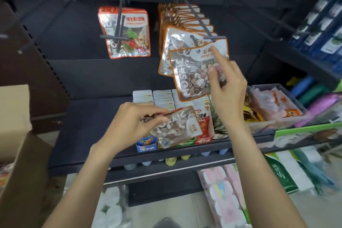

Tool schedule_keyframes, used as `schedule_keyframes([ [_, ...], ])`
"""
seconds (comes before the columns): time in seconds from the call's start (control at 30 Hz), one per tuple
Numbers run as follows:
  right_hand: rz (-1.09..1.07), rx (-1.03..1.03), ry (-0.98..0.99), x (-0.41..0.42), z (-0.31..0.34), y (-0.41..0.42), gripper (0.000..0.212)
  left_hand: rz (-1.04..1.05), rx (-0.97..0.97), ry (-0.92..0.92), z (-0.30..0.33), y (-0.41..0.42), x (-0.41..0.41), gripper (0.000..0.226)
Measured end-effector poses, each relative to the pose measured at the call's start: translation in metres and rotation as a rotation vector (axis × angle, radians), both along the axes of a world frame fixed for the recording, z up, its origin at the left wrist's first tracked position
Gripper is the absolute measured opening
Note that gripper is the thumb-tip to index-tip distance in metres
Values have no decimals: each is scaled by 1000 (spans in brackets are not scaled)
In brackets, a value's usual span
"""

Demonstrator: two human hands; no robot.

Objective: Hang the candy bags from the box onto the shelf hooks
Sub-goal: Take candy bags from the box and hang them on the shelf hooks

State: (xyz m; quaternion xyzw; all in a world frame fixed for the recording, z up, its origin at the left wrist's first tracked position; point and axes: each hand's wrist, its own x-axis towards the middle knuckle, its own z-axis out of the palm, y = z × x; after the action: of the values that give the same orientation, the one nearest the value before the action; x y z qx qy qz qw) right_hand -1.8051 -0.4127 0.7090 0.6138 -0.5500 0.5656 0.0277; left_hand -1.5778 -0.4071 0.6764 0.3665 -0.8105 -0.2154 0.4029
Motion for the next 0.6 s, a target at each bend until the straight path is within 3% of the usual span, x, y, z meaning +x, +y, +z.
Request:
schedule_keyframes([
  [0.1,43,20,-47,0,1,-2,38,-12,128,205,9,-9,-16,20],
  [0.27,83,34,-74,-2,2,-4,39,-86,420,310,18,-30,-37,21],
  [0.4,98,40,-98,-7,3,4,40,-118,378,338,23,-26,-47,26],
  [0.6,39,138,-42,-6,4,-5,43,-74,404,383,29,-34,-41,13],
])
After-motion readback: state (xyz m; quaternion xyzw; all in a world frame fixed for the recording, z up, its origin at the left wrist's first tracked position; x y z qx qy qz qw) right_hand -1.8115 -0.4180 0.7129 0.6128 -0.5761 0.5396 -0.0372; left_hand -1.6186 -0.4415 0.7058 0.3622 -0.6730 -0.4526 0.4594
